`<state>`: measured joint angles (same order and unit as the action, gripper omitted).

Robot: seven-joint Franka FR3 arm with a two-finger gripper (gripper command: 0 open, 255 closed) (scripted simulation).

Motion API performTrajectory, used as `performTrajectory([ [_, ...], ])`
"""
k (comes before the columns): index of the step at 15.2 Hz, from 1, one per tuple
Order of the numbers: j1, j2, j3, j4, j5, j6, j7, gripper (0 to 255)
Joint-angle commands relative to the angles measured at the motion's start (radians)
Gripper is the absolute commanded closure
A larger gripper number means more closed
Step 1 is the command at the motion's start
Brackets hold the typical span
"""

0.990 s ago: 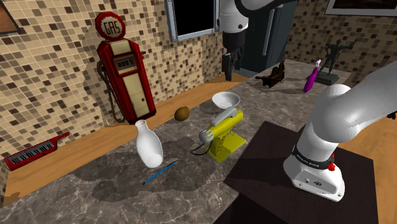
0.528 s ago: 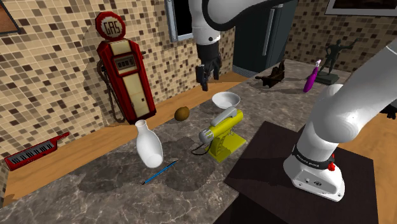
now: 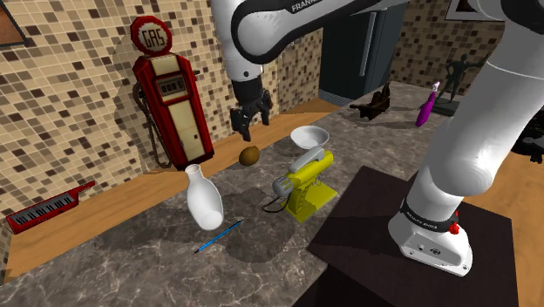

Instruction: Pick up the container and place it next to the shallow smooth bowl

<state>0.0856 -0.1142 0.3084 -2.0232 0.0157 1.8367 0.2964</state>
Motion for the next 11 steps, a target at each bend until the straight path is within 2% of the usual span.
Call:
performTrajectory([
  [1, 0.008, 0.082, 0.017, 0.071, -0.014, 0.004, 0.037, 0],
  [6, 0.047, 0.284, 0.045, 0.258, -0.059, -0.001, 0.126, 0],
  [11, 0.108, 0.498, 0.053, 0.495, -0.110, -0.040, 0.200, 0],
])
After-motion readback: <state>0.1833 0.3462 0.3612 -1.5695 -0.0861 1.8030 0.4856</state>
